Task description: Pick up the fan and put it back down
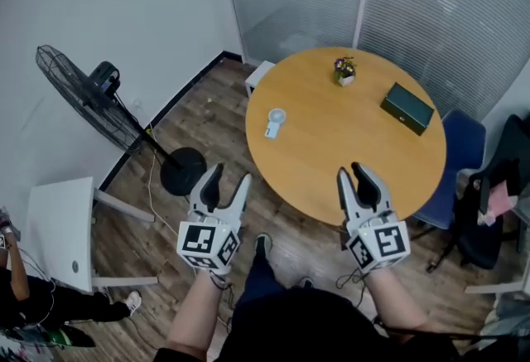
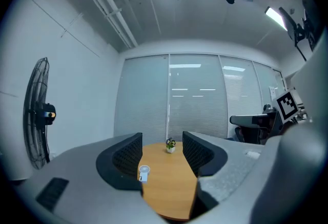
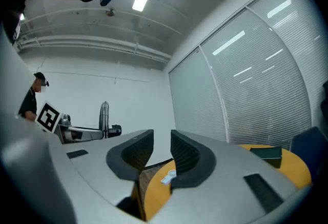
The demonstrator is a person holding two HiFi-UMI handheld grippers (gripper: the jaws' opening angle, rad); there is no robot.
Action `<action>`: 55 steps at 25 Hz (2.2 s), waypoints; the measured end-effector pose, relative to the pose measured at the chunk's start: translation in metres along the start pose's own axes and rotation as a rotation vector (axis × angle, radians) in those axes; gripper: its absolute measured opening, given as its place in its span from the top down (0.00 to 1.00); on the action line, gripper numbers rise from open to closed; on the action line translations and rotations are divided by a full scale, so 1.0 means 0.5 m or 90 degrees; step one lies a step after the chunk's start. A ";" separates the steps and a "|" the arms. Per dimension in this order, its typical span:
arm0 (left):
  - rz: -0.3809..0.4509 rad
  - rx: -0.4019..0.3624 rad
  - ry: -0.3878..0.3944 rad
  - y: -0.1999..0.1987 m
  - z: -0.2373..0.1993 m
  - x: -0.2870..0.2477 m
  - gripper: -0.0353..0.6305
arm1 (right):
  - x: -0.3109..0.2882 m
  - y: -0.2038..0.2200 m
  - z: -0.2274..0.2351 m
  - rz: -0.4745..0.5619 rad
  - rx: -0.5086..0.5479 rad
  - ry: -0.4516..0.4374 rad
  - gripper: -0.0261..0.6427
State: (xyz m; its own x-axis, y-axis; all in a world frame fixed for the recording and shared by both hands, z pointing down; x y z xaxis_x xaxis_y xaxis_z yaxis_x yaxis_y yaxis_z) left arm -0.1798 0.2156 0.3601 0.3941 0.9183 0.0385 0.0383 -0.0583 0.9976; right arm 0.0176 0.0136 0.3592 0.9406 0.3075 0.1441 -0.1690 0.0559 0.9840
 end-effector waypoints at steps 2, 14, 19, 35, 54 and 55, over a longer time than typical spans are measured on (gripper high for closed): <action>-0.003 0.007 0.027 0.019 -0.025 -0.056 0.58 | -0.029 0.012 0.015 -0.005 0.007 0.026 0.80; -0.047 0.037 0.165 0.093 -0.226 -0.389 0.58 | -0.264 0.017 0.039 -0.009 0.060 0.168 0.81; -0.087 0.044 0.186 0.162 -0.289 -0.474 0.59 | -0.317 0.049 0.036 -0.037 0.067 0.221 0.82; -0.262 0.065 0.173 0.418 -0.298 -0.668 0.59 | -0.329 0.103 0.145 -0.094 0.055 0.294 0.83; -0.524 0.092 0.082 0.709 -0.247 -0.797 0.55 | -0.200 0.129 0.328 -0.107 0.011 0.388 0.84; -0.532 0.088 0.077 0.716 -0.245 -0.804 0.55 | -0.194 0.130 0.336 -0.107 0.010 0.393 0.84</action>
State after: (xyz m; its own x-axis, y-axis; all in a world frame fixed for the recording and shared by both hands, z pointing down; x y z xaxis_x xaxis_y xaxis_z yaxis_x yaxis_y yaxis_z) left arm -0.4372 -0.1263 0.7088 0.0868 0.7163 -0.6924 0.3874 0.6160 0.6859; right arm -0.0349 -0.1721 0.4266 0.6100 0.7868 -0.0939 -0.0259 0.1383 0.9901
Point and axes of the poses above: the fingertips, and each gripper's own axes: x backward along the fingers, z to its right, y out of its underside, the point moved 6 cm from there along x, backward along the fingers, and after that the axes turned 4 degrees about z, right-handed, at the moved point
